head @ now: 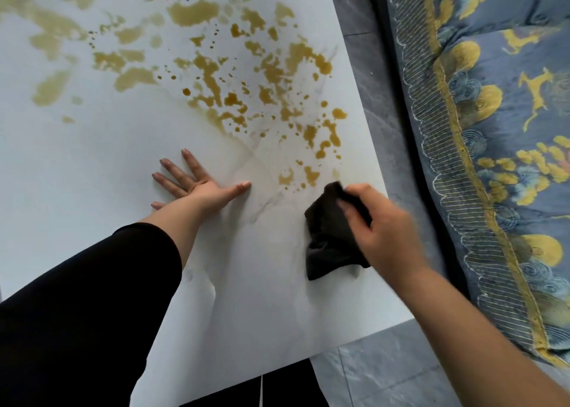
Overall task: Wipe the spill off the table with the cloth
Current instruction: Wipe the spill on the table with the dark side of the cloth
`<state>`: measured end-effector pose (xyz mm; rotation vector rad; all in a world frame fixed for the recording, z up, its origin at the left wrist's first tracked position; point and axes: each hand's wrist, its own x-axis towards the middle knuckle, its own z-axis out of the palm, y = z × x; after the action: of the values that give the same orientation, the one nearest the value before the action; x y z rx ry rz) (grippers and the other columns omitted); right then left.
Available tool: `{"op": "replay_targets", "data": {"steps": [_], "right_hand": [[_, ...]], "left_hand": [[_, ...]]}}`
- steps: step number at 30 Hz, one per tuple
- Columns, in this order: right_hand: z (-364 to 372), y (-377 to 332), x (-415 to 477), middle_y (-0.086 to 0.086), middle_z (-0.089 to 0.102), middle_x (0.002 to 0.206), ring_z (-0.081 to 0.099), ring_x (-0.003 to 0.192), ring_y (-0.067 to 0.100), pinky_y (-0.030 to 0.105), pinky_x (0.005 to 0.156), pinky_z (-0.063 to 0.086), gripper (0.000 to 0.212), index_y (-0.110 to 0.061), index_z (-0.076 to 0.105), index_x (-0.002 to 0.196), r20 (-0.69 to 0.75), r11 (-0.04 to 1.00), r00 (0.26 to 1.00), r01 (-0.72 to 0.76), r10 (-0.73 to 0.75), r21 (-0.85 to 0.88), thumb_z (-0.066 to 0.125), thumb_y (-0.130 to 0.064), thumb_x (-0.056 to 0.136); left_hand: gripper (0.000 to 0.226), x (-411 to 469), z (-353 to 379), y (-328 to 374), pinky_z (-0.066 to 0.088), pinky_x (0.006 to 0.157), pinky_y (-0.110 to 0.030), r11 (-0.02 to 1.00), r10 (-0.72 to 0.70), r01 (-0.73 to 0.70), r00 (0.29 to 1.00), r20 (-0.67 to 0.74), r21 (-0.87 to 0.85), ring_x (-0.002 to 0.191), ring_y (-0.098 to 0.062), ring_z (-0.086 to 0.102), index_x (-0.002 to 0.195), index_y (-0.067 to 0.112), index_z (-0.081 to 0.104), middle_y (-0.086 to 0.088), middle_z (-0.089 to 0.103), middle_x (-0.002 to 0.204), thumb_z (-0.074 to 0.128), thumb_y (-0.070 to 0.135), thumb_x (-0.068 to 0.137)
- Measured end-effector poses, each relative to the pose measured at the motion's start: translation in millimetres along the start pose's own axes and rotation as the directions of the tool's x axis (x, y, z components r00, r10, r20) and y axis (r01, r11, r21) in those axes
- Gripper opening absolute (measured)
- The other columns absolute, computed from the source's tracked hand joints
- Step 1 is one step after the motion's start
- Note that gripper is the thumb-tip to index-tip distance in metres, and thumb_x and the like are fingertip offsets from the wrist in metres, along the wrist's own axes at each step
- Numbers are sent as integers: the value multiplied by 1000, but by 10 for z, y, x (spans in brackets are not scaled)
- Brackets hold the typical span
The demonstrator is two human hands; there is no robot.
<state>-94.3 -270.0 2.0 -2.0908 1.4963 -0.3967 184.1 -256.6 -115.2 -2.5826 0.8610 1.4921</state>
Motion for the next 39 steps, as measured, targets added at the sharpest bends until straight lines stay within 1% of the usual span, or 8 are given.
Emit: {"op": "replay_targets", "data": {"steps": [6, 10, 13, 18, 23, 27, 34, 39], "right_hand": [[691, -739, -798, -7, 67, 113, 64, 101, 16, 33, 87, 49, 26, -25, 60, 117, 350, 954, 929, -209, 124, 217, 59, -29, 92], [1349, -968, -1061, -13, 50, 141, 47, 126, 8, 21, 104, 36, 42, -30, 46, 138, 569, 894, 792, -399, 223, 205, 52, -28, 97], [1541, -995, -1155, -13, 41, 147, 38, 132, 3, 17, 110, 28, 46, -27, 44, 142, 710, 877, 690, -418, 138, 235, 53, -27, 97], [1421, -712, -933, -4, 63, 103, 59, 96, 9, 18, 89, 44, 17, -13, 67, 107, 283, 869, 900, -408, 331, 279, 60, -15, 92], [1537, -524, -674, 1, 41, 125, 48, 110, 15, 26, 88, 47, 50, -12, 45, 127, 312, 845, 786, -507, 534, -169, 64, -38, 90], [1580, -513, -576, 4, 49, 115, 48, 103, 19, 25, 71, 41, 29, -11, 50, 112, 276, 850, 815, -428, 510, -308, 55, -31, 92], [1070, -551, -657, -7, 50, 84, 47, 79, 11, 30, 70, 41, 6, -19, 50, 83, 368, 878, 838, -467, 402, 105, 55, -21, 85], [578, -737, -814, -6, 59, 73, 51, 67, 5, 23, 60, 43, 16, -29, 54, 89, 414, 669, 829, -553, 377, 496, 41, -24, 80]], "left_hand": [[153, -2, -16, 7, -12, 99, -76, 1000, -16, 16, 1000, 12, 3, 132, -38, -46, 136, 34, -44, -9, -50, 145, 52, 99, 37], [151, -2, -14, 5, -13, 98, -77, 1000, -15, 15, 1000, 25, 14, 130, -39, -47, 134, 32, -47, -9, -53, 142, 52, 99, 41], [150, -10, -12, 6, -13, 96, -78, 1000, -14, 13, 1000, 25, 21, 130, -40, -47, 135, 31, -46, -10, -53, 142, 52, 98, 44], [149, -34, -27, 2, -12, 96, -79, 1000, -8, 8, 999, 33, 16, 131, -39, -46, 136, 32, -44, -10, -52, 144, 52, 98, 45], [148, -40, -39, -3, -13, 97, -78, 1000, -8, 8, 999, 42, 21, 130, -38, -47, 135, 31, -46, -9, -54, 142, 53, 97, 46], [148, -40, -28, -4, -13, 97, -78, 1000, -6, 6, 999, 36, 14, 131, -38, -47, 135, 32, -46, -10, -53, 142, 54, 96, 47], [150, -12, -8, -7, -13, 96, -78, 1000, -11, 11, 1000, 18, 12, 130, -38, -47, 136, 31, -45, -10, -54, 142, 53, 97, 44], [151, 2, -18, -21, -14, 94, -79, 1000, -10, 10, 999, 31, 10, 130, -38, -48, 133, 33, -47, -10, -55, 141, 50, 100, 40]]}}
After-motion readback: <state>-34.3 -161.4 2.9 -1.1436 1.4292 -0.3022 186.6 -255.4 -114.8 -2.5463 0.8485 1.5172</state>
